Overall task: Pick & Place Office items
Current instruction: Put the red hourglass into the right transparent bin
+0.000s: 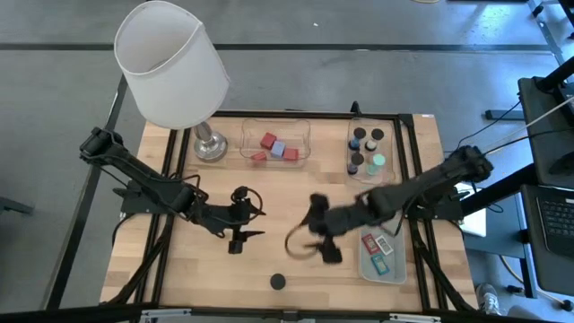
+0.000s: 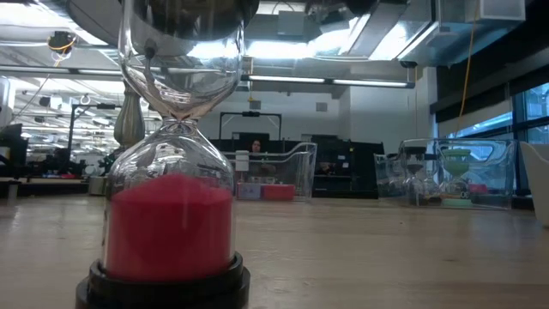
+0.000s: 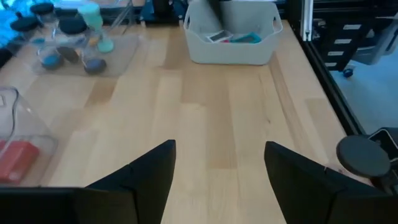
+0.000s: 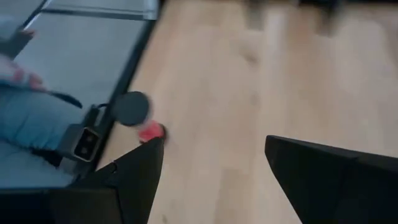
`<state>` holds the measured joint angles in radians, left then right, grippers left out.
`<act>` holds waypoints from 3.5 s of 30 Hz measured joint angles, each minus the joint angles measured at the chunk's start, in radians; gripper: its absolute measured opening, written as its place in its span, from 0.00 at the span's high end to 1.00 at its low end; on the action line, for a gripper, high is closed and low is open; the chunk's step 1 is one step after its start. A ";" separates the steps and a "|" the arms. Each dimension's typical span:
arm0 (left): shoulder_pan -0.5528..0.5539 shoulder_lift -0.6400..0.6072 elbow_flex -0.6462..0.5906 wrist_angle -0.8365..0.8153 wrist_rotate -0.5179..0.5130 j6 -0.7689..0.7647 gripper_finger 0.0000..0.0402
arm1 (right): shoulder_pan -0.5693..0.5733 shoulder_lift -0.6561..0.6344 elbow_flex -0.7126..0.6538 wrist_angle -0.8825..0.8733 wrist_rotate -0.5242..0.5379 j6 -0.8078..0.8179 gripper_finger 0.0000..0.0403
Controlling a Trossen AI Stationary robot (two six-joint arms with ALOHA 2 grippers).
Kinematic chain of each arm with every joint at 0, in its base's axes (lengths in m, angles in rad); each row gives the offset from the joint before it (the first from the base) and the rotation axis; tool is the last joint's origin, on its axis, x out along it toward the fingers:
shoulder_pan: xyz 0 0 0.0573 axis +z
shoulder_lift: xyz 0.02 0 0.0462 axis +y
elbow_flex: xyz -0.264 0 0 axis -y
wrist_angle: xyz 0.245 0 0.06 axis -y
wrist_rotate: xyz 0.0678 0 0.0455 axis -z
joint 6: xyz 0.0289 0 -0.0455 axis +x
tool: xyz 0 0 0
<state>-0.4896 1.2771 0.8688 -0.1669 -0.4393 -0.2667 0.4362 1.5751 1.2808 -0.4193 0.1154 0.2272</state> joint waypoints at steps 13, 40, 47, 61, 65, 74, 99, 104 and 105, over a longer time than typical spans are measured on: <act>-0.035 -0.012 0.000 -0.047 0.004 -0.103 0.40 | 0.098 0.304 0.000 0.456 0.000 -0.055 0.17; -0.034 -0.012 0.000 -0.070 0.023 -0.166 0.40 | 0.125 0.509 0.000 0.674 0.008 -0.029 0.10; -0.032 -0.012 0.000 -0.070 0.015 -0.166 0.40 | 0.125 0.509 0.000 0.693 -0.003 -0.037 0.22; -0.032 -0.012 0.000 -0.070 0.014 -0.166 0.40 | 0.125 0.509 0.000 0.727 -0.008 0.046 0.48; -0.032 -0.012 0.000 -0.071 0.014 -0.166 0.40 | 0.118 0.494 -0.001 0.721 0.014 0.184 0.48; -0.032 -0.012 0.000 -0.071 0.014 -0.166 0.40 | 0.080 0.272 -0.001 0.389 0.238 0.267 0.48; -0.032 -0.012 0.000 -0.090 -0.023 -0.166 0.40 | -0.008 -0.435 -0.197 -0.848 0.853 0.946 0.48; -0.032 -0.012 0.000 -0.092 -0.069 -0.165 0.40 | -0.008 -0.597 -0.456 -0.824 0.845 1.135 0.48; -0.032 -0.012 0.000 -0.092 -0.080 -0.165 0.40 | -0.008 -0.625 -0.503 -0.803 0.845 1.155 0.48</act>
<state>-0.5218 1.2648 0.8688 -0.2592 -0.5188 -0.4320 0.4278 0.9498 0.7777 -1.2221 0.9605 1.3818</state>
